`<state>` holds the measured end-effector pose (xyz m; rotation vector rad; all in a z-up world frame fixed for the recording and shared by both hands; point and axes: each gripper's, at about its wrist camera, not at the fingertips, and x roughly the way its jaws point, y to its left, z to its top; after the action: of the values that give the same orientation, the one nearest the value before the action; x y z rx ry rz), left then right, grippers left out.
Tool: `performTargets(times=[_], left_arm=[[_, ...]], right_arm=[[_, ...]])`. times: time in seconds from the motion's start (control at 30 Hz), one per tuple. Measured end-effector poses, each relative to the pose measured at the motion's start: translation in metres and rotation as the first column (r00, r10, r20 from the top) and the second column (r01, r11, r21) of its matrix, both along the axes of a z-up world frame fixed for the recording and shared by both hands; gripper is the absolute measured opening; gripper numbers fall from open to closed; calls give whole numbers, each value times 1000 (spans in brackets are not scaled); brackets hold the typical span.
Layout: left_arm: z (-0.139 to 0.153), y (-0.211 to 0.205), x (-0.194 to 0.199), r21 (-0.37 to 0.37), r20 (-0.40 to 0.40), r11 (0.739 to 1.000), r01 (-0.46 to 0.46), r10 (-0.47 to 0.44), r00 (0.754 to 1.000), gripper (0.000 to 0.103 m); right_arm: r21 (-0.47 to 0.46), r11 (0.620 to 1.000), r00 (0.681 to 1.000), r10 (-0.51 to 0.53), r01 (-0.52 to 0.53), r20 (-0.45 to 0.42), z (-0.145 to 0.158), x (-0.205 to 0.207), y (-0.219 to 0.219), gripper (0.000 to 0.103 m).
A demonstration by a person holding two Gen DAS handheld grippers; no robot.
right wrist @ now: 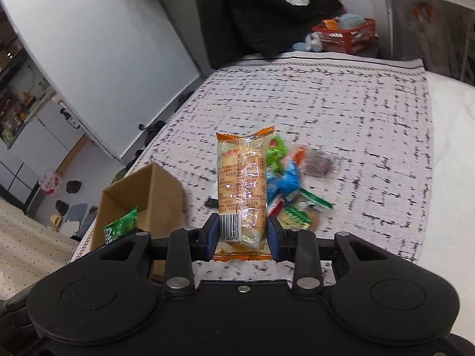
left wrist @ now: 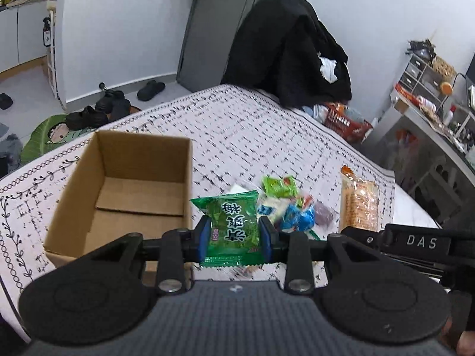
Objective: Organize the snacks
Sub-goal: 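Carry both snacks over the cardboard box and open both grippers to drop them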
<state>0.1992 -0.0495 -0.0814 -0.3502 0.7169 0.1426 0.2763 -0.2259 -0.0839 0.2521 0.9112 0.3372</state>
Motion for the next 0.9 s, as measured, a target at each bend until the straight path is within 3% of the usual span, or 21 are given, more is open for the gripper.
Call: performTargets(times=[0.43,0.9], left_arm=[[-3,40,-14,-39,25,998,-48,49,998,34],[-20,89,-16,-101,-22,985,-138,136,990,34]], right_arm=[[-4,1000,999,25,-25,-19,-1,-7,42,33],[-44,995,996,84,-85,-28,-4,-10,101,33]])
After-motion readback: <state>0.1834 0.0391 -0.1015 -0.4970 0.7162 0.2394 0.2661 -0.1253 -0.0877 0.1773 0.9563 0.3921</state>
